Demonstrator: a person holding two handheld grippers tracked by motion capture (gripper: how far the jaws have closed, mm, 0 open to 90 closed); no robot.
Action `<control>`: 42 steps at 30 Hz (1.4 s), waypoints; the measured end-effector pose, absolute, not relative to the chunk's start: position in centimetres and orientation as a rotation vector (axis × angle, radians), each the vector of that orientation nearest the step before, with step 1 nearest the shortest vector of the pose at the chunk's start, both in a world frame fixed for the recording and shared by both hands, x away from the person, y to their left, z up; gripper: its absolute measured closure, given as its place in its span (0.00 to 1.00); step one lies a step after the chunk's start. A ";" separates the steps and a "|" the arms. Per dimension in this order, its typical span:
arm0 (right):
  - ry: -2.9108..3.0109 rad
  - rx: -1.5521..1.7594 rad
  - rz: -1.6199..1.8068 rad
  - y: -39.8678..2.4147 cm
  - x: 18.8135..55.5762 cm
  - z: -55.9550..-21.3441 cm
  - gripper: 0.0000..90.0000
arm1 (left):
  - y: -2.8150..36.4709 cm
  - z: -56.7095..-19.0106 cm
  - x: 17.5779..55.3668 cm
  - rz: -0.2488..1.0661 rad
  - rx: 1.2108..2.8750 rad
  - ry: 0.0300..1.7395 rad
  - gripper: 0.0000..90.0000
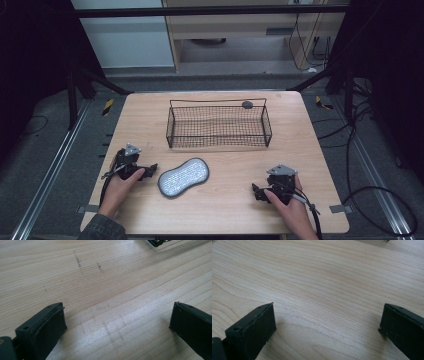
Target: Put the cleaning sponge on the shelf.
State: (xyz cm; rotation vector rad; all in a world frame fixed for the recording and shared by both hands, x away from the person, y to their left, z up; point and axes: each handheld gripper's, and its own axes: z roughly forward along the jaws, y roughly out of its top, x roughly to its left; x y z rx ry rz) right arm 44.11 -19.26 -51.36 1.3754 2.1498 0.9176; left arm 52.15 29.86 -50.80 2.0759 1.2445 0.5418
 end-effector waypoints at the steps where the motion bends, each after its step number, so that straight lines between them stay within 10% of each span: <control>1: 2.150 1.376 0.918 -19.3 44.1 -51.4 0.00 | 29.9 -50.8 52.1 0.542 2.076 1.244 0.00; 42: 2.143 1.382 0.915 -19.0 44.3 -51.4 0.00 | 25.0 -46.2 49.7 0.502 2.151 1.008 0.04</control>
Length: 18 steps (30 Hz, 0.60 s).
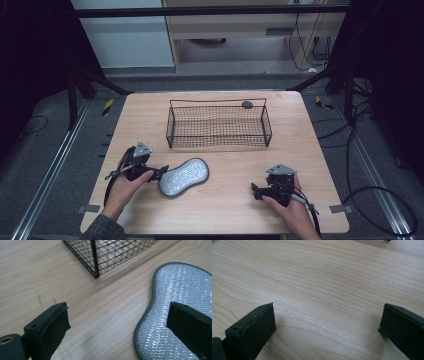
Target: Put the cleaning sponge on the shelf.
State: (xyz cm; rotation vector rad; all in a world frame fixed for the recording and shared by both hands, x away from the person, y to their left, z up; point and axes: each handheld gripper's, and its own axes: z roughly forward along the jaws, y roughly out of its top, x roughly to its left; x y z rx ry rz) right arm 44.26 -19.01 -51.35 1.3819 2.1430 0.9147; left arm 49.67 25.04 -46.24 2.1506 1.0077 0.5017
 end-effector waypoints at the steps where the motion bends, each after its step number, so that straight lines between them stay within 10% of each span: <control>1: 2.143 1.381 0.915 -19.0 44.3 -51.4 0.00 | 24.7 -46.2 49.5 0.501 2.164 0.996 0.04; 18: 2.148 1.372 0.914 -19.0 44.3 -51.4 0.00 | 21.0 -45.0 48.3 0.467 2.303 0.855 0.03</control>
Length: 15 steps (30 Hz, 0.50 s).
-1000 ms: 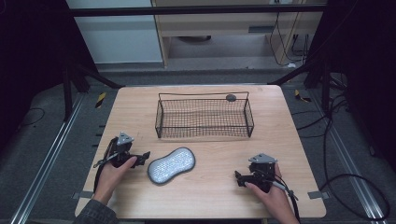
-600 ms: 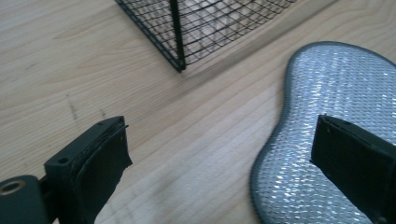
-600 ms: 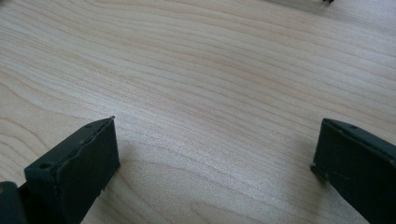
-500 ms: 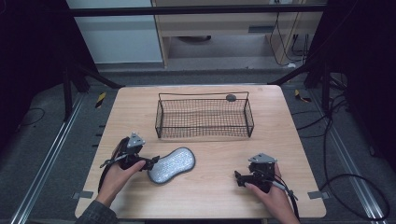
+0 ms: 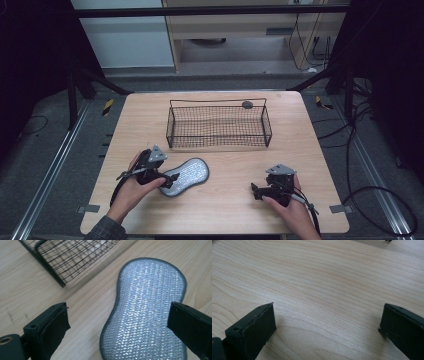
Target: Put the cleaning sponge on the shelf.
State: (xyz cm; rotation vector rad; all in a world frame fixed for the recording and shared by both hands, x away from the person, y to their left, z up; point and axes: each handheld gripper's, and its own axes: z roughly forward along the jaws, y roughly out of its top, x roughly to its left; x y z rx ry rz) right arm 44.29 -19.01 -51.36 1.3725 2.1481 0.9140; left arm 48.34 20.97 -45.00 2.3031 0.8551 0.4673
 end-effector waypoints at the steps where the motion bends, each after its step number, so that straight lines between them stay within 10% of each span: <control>1: 2.148 1.395 0.920 -18.9 44.2 -51.3 0.00 | 20.7 -44.9 48.4 0.464 2.307 0.848 0.03; 15: 2.148 1.395 0.920 -18.9 44.2 -51.3 0.00 | 16.9 -43.6 48.7 0.488 2.474 0.738 0.04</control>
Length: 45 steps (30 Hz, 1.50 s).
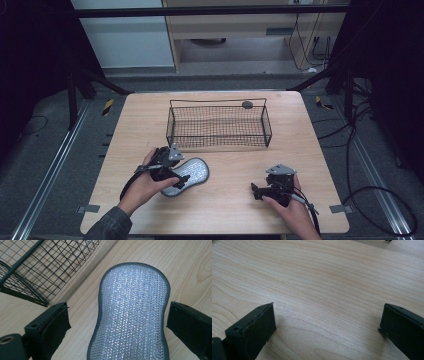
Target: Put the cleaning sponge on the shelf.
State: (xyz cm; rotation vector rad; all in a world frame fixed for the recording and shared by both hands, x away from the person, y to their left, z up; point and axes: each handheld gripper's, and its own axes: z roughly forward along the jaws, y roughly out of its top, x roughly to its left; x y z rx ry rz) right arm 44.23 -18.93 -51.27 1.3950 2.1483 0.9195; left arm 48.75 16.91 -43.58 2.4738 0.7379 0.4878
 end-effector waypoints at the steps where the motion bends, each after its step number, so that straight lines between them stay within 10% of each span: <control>1: 2.148 1.395 0.920 -18.9 44.2 -51.3 0.00 | 16.8 -43.5 48.8 0.474 2.496 0.733 0.04; 45: 2.148 1.395 0.920 -18.9 44.2 -51.3 0.00 | 14.0 -46.3 51.5 0.229 2.820 0.647 0.04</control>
